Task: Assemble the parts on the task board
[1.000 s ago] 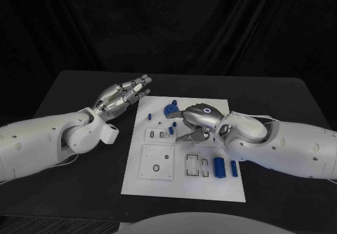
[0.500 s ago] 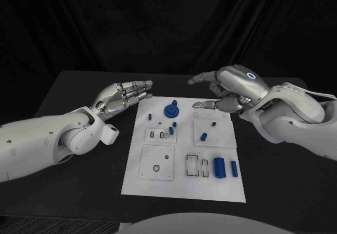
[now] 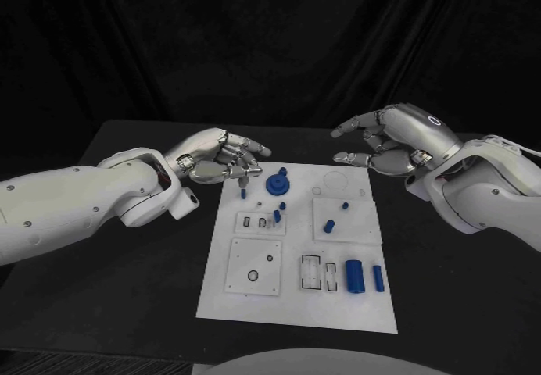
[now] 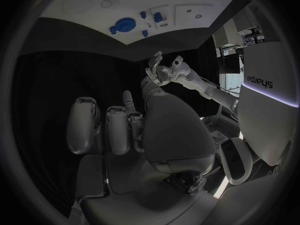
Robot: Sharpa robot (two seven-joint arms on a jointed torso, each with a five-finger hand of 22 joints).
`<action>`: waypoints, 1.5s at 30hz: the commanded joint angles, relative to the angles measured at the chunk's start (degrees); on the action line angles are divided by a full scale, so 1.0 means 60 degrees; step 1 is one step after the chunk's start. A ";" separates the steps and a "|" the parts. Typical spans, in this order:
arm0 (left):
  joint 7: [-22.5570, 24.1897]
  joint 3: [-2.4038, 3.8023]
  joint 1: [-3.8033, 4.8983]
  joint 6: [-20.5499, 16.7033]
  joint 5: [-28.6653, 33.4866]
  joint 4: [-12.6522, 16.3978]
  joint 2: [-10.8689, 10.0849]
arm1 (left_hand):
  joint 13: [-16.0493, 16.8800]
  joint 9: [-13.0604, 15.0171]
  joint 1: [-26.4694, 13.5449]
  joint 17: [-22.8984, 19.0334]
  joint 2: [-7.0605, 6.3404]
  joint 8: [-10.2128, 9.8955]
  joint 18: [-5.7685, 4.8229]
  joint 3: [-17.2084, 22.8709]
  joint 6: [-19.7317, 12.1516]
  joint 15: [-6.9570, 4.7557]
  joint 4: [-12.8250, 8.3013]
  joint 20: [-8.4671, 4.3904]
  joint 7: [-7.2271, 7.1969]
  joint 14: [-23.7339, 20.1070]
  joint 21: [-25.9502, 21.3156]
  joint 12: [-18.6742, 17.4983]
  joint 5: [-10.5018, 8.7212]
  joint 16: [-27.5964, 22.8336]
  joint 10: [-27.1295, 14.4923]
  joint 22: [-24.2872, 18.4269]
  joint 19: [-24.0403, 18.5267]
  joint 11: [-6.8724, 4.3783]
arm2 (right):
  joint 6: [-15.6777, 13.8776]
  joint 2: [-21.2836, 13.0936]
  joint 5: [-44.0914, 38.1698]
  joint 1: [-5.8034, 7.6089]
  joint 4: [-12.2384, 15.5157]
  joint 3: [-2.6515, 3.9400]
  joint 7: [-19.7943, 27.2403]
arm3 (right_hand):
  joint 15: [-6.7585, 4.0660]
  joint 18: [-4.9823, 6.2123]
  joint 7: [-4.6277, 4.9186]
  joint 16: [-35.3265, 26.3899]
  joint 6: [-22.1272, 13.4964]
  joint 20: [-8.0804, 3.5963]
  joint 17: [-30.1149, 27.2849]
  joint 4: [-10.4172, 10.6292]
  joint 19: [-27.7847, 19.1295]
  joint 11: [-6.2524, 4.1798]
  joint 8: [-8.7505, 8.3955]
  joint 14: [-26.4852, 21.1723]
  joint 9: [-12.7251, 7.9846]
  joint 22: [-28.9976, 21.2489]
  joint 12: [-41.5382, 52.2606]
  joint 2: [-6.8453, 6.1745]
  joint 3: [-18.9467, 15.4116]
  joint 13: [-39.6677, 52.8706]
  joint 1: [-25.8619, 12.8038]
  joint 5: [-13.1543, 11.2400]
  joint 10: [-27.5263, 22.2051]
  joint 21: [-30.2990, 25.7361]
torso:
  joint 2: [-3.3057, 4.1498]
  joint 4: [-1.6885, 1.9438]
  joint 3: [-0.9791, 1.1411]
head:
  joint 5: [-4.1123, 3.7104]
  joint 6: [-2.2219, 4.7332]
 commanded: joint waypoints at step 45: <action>-0.9821 0.0017 0.0976 0.4700 -0.1198 -0.0690 0.2470 | 0.8620 0.4592 -0.4248 1.0609 0.0602 0.3628 -0.1235 -0.2049 0.2213 -0.1182 0.0592 -0.1095 -0.1099 0.6466 0.6910 1.0741 -0.0318 0.6731 0.6257 0.9696 0.5043 -0.1139 | 0.0826 0.0398 0.0319 -0.0738 -0.0991 0.0004 0.0097 | 0.0129 -0.0088 0.0078 -0.0029 0.0255 0.0111 -0.0147 -0.0280 0.0098 0.0116 -0.0049 0.0534 -0.0119 0.1753 -0.0051 0.0232 -0.0020 0.1720 0.0036 0.0561 0.0542 -0.0091 | -0.0229 -0.0527 0.0980 | 0.0458 -0.0671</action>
